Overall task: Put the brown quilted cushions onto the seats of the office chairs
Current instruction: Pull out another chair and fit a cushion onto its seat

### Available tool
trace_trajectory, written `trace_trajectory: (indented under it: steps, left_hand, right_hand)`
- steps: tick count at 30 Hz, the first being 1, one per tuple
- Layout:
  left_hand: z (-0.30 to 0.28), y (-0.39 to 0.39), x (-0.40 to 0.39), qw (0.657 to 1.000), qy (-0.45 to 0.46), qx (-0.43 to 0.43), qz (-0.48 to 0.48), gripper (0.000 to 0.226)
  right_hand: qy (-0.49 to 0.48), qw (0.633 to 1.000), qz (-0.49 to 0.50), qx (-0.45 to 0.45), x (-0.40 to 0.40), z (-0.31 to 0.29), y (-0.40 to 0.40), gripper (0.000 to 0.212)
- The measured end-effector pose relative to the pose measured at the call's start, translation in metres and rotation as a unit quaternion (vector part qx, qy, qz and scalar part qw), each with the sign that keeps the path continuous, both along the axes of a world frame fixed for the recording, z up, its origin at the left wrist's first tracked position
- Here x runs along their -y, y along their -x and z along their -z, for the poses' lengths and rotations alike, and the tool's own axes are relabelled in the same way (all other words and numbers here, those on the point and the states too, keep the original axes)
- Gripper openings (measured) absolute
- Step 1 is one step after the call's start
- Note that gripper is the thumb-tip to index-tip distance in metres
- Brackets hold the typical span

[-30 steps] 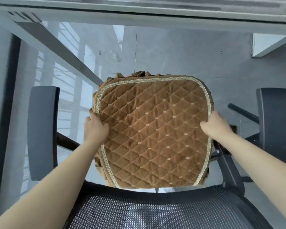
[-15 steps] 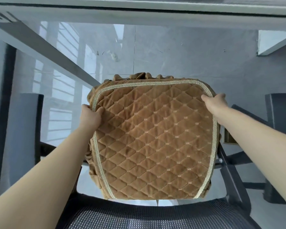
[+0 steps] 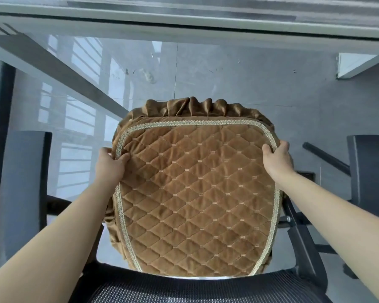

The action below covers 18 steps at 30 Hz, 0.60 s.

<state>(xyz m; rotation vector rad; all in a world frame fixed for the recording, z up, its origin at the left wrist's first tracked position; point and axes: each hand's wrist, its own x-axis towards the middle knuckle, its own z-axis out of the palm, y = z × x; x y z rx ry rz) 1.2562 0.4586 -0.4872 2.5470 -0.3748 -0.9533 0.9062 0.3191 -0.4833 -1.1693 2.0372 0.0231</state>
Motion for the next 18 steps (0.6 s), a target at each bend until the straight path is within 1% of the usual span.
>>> trace_trajectory:
  steps: [4, 9, 12, 16, 18]
  left_hand:
    - [0.003, -0.003, 0.0, 0.999, 0.028, -0.029, -0.026, 0.048]
    - [0.007, -0.01, 0.0, 0.999, 0.036, -0.024, -0.014, 0.049]
    - [0.01, -0.012, 0.003, 1.0, 0.024, -0.005, 0.005, 0.05]
    - [0.012, -0.013, 0.002, 1.0, 0.023, 0.006, 0.017, 0.047]
    - [0.013, -0.011, 0.0, 0.999, 0.016, 0.011, 0.043, 0.042]
  right_hand:
    - [0.039, 0.999, -0.002, -0.006, 0.011, 0.007, -0.001, 0.047]
    - [0.069, 0.998, 0.007, -0.003, 0.015, 0.012, -0.004, 0.044]
    - [0.079, 0.997, 0.002, -0.007, 0.013, 0.011, -0.004, 0.041]
    - [0.058, 0.997, -0.054, -0.011, 0.006, 0.007, -0.003, 0.051]
    - [0.048, 0.997, -0.062, -0.004, 0.006, 0.007, 0.0, 0.053]
